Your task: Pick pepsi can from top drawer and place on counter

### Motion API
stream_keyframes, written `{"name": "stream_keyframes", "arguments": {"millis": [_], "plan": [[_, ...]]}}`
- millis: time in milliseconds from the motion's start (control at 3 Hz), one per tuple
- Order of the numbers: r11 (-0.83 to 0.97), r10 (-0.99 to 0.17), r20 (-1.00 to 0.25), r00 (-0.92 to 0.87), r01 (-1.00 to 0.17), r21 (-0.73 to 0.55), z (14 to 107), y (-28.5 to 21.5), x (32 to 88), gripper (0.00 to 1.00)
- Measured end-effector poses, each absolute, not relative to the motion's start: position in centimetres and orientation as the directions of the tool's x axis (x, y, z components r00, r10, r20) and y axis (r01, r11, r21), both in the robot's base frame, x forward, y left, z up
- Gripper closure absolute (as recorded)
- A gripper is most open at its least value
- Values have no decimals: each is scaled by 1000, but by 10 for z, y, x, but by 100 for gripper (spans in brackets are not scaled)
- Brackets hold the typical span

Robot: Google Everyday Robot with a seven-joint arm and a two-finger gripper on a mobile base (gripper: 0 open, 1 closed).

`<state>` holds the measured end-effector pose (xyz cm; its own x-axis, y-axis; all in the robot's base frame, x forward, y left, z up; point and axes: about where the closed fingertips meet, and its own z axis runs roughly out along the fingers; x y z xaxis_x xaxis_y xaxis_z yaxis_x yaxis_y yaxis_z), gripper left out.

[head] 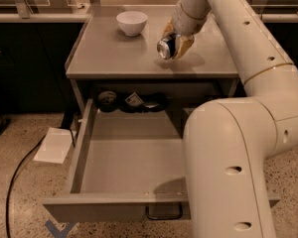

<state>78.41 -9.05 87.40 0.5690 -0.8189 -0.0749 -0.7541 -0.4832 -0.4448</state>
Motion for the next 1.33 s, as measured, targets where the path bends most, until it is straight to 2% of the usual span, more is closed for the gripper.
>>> {"name": "stream_keyframes", "arguments": {"millis": [667,1000,1333], "plan": [[-459,-824,-164,543,-808,-370,830,-97,778,100],[-459,-824,-165,543,-809,-368,832,-97,777,88],[-458,-824,-165,542,-809,-368,832,-97,778,65]]}}
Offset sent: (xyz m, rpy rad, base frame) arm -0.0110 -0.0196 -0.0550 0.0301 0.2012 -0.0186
